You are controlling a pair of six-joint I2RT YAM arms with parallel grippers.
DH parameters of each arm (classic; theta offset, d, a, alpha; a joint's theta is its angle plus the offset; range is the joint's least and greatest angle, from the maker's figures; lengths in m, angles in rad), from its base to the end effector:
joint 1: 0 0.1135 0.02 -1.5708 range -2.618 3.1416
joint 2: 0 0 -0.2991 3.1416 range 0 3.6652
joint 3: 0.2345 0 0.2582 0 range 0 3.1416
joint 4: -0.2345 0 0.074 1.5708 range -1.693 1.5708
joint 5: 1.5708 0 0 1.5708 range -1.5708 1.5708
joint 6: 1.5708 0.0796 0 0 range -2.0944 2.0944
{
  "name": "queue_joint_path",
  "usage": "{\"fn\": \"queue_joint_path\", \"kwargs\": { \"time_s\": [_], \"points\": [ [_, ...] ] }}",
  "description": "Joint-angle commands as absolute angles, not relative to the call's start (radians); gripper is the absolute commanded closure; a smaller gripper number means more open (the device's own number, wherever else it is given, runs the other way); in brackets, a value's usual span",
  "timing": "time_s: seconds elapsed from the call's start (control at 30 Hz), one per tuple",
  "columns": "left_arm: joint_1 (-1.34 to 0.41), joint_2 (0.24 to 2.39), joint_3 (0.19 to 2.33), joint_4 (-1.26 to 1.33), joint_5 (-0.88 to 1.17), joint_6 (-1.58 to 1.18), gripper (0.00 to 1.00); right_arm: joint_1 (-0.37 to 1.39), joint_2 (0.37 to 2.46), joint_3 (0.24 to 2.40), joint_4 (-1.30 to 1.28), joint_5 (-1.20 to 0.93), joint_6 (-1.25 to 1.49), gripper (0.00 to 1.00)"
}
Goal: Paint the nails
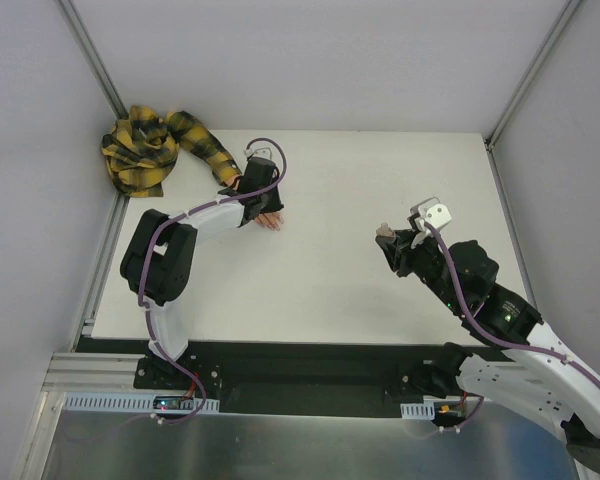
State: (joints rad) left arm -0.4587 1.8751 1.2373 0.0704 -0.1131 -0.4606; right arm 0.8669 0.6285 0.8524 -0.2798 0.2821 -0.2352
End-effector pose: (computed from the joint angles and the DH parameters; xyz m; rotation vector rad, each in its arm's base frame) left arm 0.4310 -0.2028 0.2152 -0.0692 2.1621 -0.4164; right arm 0.1203 0.1075 0.3952 -0.6613 1.4905 0.2566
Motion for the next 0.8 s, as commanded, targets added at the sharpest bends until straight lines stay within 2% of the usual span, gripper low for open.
{"fn": "queue_joint_path", "kwargs": {
  "time_s": [0.0, 0.77],
  "points": [
    [-0.466, 1.864, 1.266, 0.068, -0.112, -0.468, 1.00, 0.861, 0.623, 0.848, -0.215, 0.276, -0.218, 1.00],
    [-0.466, 1.870, 1.272, 0.043, -0.140, -0.460, 1.00, 0.857, 0.617, 0.847, -0.215, 0.275, -0.216, 1.00]
  ]
}}
